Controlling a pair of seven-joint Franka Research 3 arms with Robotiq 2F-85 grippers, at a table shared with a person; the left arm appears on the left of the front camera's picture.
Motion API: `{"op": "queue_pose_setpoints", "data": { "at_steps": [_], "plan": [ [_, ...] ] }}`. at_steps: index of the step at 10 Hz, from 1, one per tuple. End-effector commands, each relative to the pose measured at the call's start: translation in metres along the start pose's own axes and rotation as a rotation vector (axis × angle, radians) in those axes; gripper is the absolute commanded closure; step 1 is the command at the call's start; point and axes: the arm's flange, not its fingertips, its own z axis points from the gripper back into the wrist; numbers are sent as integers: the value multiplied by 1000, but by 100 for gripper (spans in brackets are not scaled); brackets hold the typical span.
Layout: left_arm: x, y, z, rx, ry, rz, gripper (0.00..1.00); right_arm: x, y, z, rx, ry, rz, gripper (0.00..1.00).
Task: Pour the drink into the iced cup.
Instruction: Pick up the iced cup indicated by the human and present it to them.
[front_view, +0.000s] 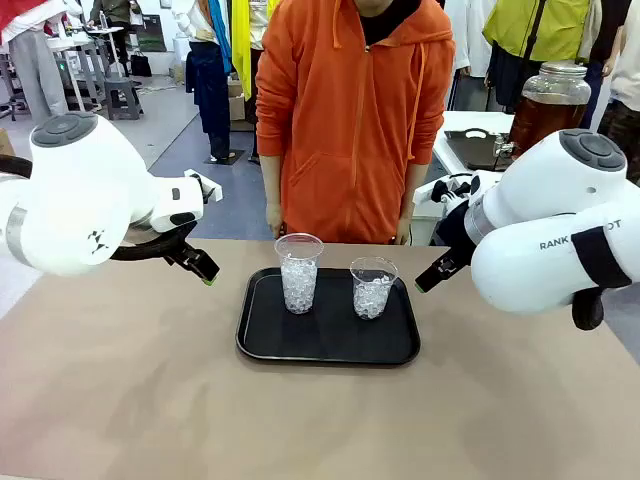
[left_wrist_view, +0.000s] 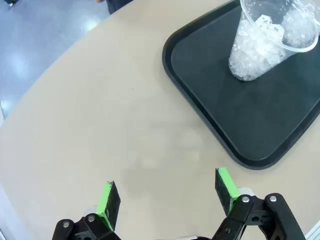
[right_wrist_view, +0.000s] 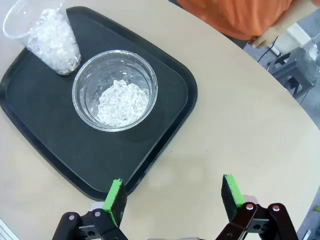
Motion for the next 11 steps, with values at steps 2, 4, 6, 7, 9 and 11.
{"op": "queue_pose_setpoints", "data": {
  "at_steps": [2,4,6,7,9,11],
  "plan": [
    [0,0,2,-1,0,-2,0,1,-2,2,-2,-6,-6,0],
    [0,0,2,-1,0,-2,0,1,-2,2,-2,-6,-6,0],
    [0,0,2,-1,0,-2,0,1,-2,2,-2,-6,-6,0],
    [0,0,2,-1,0,-2,0,1,-2,2,-2,-6,-6,0],
    [0,0,0,0,0,0,0,0,0,0,0,0,0,0],
    [14,3,22,-44,-39,24,0,8,-17,28,159,-84,-91,0]
  ]
}}
